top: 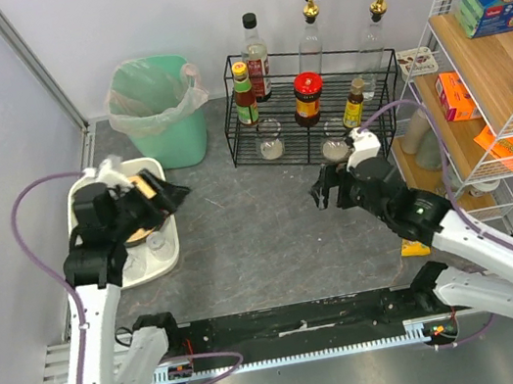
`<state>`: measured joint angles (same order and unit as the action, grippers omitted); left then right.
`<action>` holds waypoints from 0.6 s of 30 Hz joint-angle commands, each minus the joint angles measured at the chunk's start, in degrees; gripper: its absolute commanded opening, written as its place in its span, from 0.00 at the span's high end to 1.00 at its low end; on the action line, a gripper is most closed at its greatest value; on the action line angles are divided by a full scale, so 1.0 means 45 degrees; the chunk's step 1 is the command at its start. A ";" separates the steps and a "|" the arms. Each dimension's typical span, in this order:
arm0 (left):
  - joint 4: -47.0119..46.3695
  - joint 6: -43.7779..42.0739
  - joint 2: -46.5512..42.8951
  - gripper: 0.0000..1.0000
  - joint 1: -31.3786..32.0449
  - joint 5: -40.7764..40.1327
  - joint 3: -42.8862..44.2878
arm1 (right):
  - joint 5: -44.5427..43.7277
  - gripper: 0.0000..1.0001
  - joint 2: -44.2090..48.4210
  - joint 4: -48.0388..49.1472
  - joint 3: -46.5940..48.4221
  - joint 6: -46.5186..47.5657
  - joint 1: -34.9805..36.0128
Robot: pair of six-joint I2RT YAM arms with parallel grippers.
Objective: Clear the kitchen counter
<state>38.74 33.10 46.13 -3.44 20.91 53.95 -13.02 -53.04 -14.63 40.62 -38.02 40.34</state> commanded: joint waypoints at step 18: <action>0.1972 -0.2003 -0.1910 0.12 0.7191 -0.3099 0.1523 | -0.1738 0.02 0.5690 -0.5341 0.5268 0.5167 0.0021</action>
<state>40.47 29.78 40.21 28.91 15.62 54.87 -21.78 -31.55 -35.90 58.33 -18.44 40.34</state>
